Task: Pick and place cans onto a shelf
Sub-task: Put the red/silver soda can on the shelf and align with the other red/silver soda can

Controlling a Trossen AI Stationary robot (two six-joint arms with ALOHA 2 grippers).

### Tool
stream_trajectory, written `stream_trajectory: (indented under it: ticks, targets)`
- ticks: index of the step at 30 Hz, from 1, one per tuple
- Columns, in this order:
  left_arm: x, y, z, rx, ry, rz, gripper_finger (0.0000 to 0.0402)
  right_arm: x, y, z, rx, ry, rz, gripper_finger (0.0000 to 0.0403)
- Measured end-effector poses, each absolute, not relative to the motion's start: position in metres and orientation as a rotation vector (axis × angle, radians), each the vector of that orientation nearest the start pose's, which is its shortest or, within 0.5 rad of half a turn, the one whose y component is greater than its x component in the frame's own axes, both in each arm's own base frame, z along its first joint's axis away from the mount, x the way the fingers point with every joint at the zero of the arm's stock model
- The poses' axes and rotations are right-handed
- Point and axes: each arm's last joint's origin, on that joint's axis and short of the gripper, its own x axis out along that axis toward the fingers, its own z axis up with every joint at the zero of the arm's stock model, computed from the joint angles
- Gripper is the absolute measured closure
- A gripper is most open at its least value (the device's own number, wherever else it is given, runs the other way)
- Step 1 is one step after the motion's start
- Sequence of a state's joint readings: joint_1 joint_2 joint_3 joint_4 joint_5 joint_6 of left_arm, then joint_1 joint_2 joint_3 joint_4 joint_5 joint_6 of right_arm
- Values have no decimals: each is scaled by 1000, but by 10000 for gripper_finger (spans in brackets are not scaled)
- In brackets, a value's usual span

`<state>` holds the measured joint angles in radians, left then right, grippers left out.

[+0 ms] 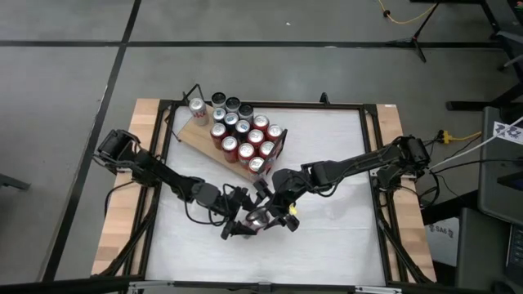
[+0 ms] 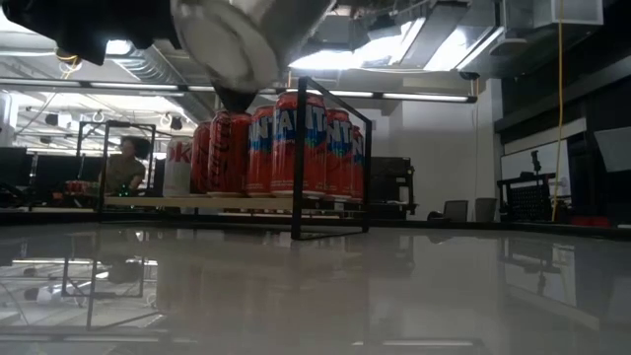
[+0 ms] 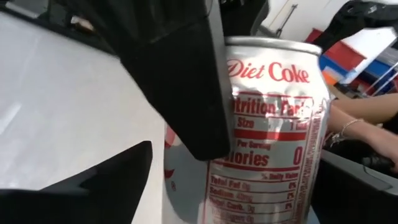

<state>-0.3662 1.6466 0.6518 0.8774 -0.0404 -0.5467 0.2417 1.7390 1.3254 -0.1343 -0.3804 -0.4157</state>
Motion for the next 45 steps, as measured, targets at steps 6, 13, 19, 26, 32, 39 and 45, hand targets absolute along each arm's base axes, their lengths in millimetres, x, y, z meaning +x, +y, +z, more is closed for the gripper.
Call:
stream_trajectory:
  ticks: [6,13,19,26,32,39,45]
  targets:
    - [297,-112,177,-512,316,-344,28,377,103,266,-369,496,651,120]
    - [296,-107,167,-493,411,-303,27,374,101,261,-309,587,625,119]
    - [297,-96,159,-475,477,-226,26,368,97,253,-277,723,547,118]
    - [298,-87,156,-417,467,-107,26,354,90,240,-216,971,356,117]
    - [298,-87,156,-340,442,-47,26,345,85,234,-97,1114,180,114]
    - [298,-86,156,-270,433,-39,26,341,84,232,93,1169,37,112]
    - [298,-85,156,-241,427,-21,26,341,83,232,162,1163,-39,111]
